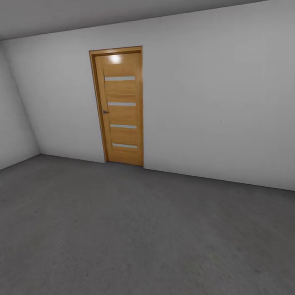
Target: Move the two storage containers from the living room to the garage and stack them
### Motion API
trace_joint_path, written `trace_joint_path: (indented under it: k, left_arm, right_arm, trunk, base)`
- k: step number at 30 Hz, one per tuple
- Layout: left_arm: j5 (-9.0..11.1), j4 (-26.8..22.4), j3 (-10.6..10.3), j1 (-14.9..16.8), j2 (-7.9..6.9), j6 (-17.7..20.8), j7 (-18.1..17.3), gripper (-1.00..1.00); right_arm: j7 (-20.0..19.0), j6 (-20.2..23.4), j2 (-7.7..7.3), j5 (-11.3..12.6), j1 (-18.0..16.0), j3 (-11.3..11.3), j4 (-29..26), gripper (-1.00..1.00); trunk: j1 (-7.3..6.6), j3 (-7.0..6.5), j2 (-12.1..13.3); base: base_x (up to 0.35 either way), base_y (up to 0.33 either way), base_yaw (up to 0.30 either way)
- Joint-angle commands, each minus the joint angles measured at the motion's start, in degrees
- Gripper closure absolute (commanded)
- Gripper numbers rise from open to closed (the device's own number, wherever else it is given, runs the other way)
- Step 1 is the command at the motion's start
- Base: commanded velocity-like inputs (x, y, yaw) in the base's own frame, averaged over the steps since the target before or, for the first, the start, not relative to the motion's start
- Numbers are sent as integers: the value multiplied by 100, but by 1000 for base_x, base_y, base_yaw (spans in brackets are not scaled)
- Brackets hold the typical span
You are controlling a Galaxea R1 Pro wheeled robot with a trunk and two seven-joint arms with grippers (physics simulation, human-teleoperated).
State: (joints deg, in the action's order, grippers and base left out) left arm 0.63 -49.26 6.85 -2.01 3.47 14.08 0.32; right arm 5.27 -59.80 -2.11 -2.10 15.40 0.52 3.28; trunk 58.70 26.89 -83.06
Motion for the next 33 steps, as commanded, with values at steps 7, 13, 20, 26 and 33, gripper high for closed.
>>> trace_joint_path:
  k: [7, 13, 20, 26, 33]
  left_arm:
    - [7, -13, 9, -2, 4, 33, 3, -100]
    - [7, -13, 9, -1, 4, 33, 3, -100]
    - [7, -13, 9, -3, 4, 33, 3, -100]
    - [5, -13, 9, -3, 4, 33, 3, -100]
    - [3, -13, 9, -1, 1, 33, 3, -100]
  right_arm:
    - [35, -20, 0, -29, -2, 1, 6, -100]
    - [35, -20, 0, -27, -2, 2, 6, -100]
    - [35, -20, 0, -27, -2, 1, 6, -100]
    - [35, -20, 0, -27, -2, 1, 6, -100]
    - [35, -20, 0, -27, -2, 1, 6, -100]
  trunk:
    - [2, 3, -2]
    - [2, 3, -2]
    - [2, 3, -2]
    - [2, 3, -2]
    - [2, 3, -2]
  base:
    - [185, 286, 0]
    - [187, 286, 0]
    - [203, 283, 0]
    - [220, 271, 0]
    - [240, 256, 0]
